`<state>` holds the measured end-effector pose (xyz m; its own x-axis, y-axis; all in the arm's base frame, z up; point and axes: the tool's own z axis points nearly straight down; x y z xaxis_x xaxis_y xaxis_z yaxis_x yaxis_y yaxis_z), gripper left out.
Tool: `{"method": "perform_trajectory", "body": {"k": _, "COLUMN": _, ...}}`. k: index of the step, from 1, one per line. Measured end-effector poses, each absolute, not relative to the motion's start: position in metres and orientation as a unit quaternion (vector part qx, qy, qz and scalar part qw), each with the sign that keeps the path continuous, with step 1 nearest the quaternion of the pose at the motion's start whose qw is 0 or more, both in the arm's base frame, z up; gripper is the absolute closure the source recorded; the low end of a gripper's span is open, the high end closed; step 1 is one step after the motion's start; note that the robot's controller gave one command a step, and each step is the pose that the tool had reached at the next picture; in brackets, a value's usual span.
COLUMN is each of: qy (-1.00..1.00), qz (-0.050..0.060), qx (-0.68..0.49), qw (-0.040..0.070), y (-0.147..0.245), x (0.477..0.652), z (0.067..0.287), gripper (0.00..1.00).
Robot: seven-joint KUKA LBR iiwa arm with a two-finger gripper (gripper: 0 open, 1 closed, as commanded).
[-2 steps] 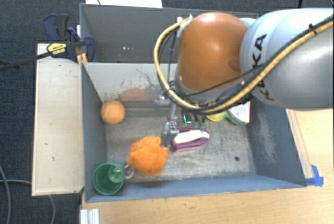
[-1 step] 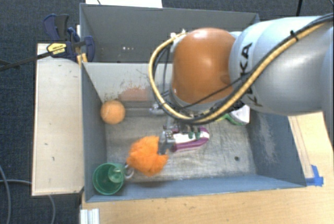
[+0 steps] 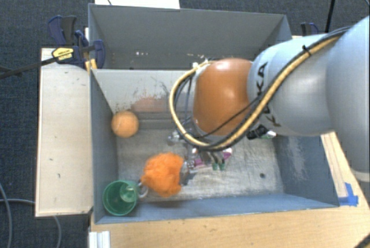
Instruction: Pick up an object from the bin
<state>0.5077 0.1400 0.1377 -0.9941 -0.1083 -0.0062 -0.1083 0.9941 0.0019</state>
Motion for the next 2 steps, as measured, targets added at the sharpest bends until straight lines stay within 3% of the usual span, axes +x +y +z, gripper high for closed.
{"method": "perform_trajectory", "body": {"k": 1, "qy": 0.998, "qz": 0.0, "qx": -0.062, "qw": 0.002, "y": 0.16, "x": 0.515, "z": 0.082, "gripper": 0.0}}
{"method": "perform_trajectory", "body": {"k": 2, "qy": 0.999, "qz": 0.0, "qx": -0.048, "qw": 0.0, "y": 0.146, "x": 0.501, "z": 0.074, "gripper": 1.0}}
